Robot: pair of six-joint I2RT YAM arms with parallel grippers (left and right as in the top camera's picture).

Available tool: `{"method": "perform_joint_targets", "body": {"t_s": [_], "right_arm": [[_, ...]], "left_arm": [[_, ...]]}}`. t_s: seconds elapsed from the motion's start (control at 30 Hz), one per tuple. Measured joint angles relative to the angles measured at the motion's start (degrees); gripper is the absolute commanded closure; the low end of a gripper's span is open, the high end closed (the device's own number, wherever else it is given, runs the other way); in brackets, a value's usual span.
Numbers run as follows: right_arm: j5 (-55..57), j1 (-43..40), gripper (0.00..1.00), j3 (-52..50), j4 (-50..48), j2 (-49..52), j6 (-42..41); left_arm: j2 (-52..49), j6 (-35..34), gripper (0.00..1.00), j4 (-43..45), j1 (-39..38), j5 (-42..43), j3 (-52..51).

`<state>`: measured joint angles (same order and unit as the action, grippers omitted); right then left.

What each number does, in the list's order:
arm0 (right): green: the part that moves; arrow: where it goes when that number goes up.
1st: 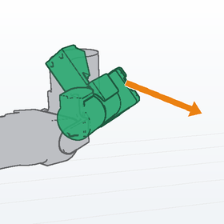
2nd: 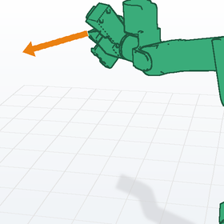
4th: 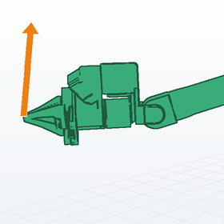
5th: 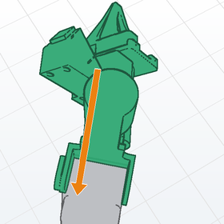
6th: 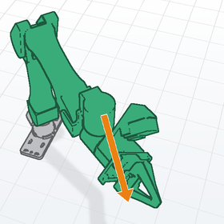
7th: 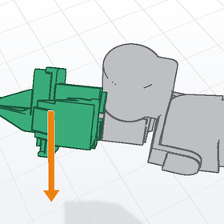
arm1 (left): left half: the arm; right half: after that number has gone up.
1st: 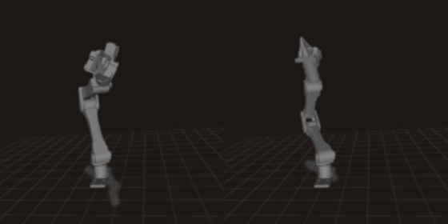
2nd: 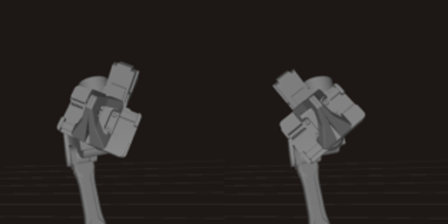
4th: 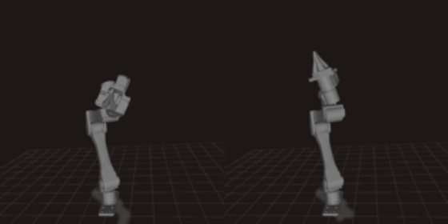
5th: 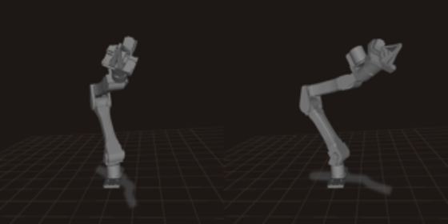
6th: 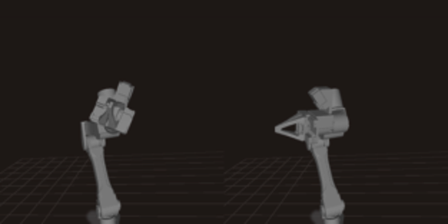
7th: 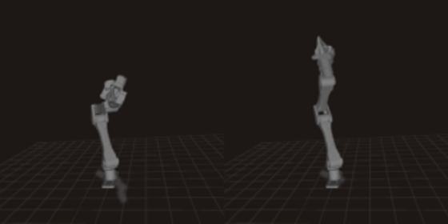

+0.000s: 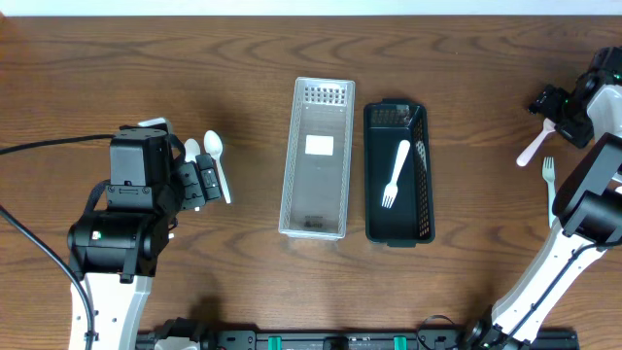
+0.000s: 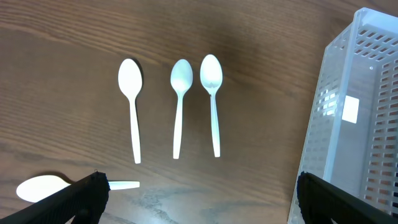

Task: Pack container
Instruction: 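Grasp the white spoon on the right with the right gripper, then carry the spoon over the green basket and lower it in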

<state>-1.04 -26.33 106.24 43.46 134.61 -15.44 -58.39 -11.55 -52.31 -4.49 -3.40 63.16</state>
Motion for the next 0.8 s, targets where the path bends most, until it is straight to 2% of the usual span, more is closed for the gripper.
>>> {"method": "perform_joint_targets", "body": {"t_s": [0.2, 0.4, 0.57, 0.8], "right_arm": [[0.3, 0.0, 0.39, 0.0, 0.9, 0.0, 1.1], [0.4, 0.0, 0.41, 0.0, 1.7, 0.0, 1.1], [0.5, 0.0, 0.49, 0.0, 2.1, 0.0, 1.3], [0.6, 0.0, 0.51, 0.0, 2.1, 0.0, 1.2]], "left_arm": [[0.0, 0.0, 0.02, 0.0, 0.0, 0.0, 0.0], [0.0, 0.0, 0.02, 0.0, 0.0, 0.0, 0.0], [0.0, 0.0, 0.02, 0.0, 0.0, 0.0, 0.0], [0.0, 0.0, 0.02, 0.0, 0.0, 0.0, 0.0]]}}
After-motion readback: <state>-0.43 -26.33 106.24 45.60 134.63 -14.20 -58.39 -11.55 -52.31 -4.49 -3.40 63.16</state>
